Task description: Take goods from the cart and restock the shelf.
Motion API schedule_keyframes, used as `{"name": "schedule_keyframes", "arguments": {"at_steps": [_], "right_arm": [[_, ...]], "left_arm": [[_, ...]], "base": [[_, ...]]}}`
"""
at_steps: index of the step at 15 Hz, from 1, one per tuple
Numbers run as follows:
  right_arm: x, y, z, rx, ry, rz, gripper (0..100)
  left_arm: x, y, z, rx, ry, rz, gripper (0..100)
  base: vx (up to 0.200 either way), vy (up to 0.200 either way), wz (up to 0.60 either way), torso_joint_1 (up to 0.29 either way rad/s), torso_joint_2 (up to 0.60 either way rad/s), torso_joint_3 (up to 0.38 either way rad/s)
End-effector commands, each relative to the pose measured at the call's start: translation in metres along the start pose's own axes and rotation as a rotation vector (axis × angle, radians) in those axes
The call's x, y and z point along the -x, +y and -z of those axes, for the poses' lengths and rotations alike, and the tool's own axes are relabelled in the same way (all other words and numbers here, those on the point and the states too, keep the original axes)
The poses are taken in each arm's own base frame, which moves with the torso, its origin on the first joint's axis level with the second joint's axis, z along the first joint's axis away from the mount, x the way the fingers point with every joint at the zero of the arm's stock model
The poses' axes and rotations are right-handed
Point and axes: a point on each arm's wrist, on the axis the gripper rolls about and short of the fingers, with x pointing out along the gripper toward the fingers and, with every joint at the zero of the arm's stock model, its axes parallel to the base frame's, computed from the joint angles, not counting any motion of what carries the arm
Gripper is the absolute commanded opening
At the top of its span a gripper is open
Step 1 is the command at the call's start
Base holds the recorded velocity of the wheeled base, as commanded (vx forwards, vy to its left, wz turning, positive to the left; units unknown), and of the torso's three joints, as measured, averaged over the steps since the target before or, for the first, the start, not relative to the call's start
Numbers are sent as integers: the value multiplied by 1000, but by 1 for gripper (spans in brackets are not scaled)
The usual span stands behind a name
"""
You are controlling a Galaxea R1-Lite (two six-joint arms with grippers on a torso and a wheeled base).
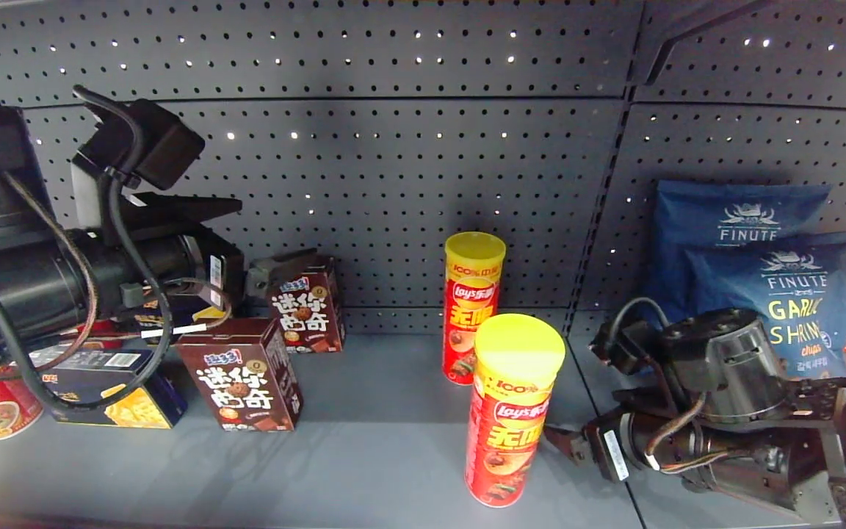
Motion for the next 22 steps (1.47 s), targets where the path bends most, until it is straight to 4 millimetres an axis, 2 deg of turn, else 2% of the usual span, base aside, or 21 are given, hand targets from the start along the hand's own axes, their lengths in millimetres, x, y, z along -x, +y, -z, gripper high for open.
{"name": "schedule_keyframes", "arguments": {"at_steps": [1, 4, 11, 22], "right_arm": [[-13, 5, -2, 8, 19, -3, 100], [-18, 10, -9, 6, -12, -20, 100], [-17, 24, -5, 32, -14, -63, 100], [-13, 29, -4, 43, -18, -79, 100]], "left_arm": [[0, 0, 0, -1, 0, 1, 100], [0, 0, 0, -1, -1, 5, 100], [3, -3, 8, 3, 21, 10, 100], [3, -3, 7, 3, 20, 10, 100]], "base": [[0, 0, 0, 0, 0, 0], [0, 0, 0, 0, 0, 0], [0, 0, 0, 0, 0, 0], [0, 0, 0, 0, 0, 0]]}}
